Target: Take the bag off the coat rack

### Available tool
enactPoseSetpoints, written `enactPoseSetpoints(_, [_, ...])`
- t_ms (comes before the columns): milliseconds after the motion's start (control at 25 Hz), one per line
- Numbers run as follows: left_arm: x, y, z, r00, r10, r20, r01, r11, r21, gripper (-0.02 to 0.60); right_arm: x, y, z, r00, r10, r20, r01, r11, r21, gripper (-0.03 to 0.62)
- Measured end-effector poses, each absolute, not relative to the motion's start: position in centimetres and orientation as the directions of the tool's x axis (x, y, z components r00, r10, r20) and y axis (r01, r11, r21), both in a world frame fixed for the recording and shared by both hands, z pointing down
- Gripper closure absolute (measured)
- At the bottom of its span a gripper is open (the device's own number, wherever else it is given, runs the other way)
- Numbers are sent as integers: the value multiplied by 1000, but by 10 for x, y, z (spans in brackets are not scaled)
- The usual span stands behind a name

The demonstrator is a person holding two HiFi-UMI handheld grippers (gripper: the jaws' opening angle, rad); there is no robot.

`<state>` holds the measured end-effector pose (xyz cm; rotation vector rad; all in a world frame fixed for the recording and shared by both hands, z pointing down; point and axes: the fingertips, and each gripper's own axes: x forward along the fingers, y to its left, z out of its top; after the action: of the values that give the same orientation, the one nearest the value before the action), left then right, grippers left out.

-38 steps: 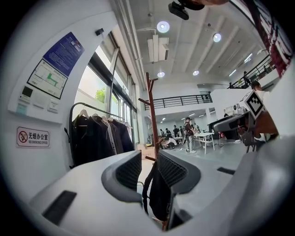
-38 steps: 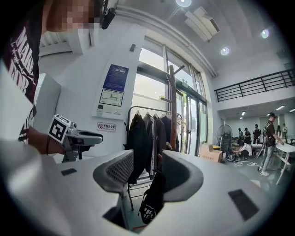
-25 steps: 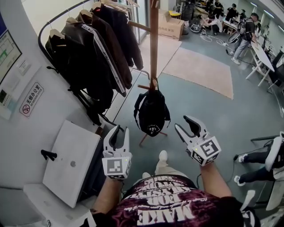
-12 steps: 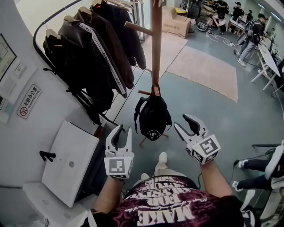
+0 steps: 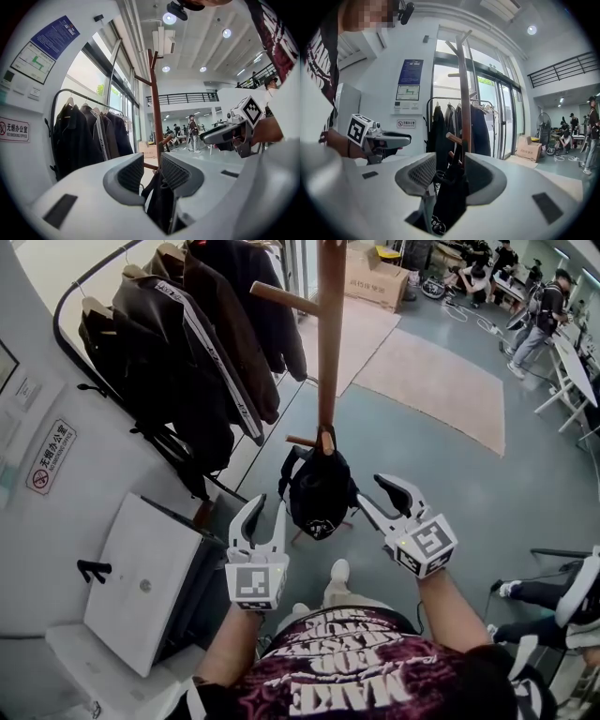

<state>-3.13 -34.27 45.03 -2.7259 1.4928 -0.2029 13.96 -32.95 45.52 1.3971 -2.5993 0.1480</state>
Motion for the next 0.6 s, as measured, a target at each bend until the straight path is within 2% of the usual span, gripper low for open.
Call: enactPoseSetpoints(600, [20, -391, 482, 594, -789, 160, -785, -611, -99, 469, 143, -385, 492, -552, -792, 261, -826, 563, -36, 408])
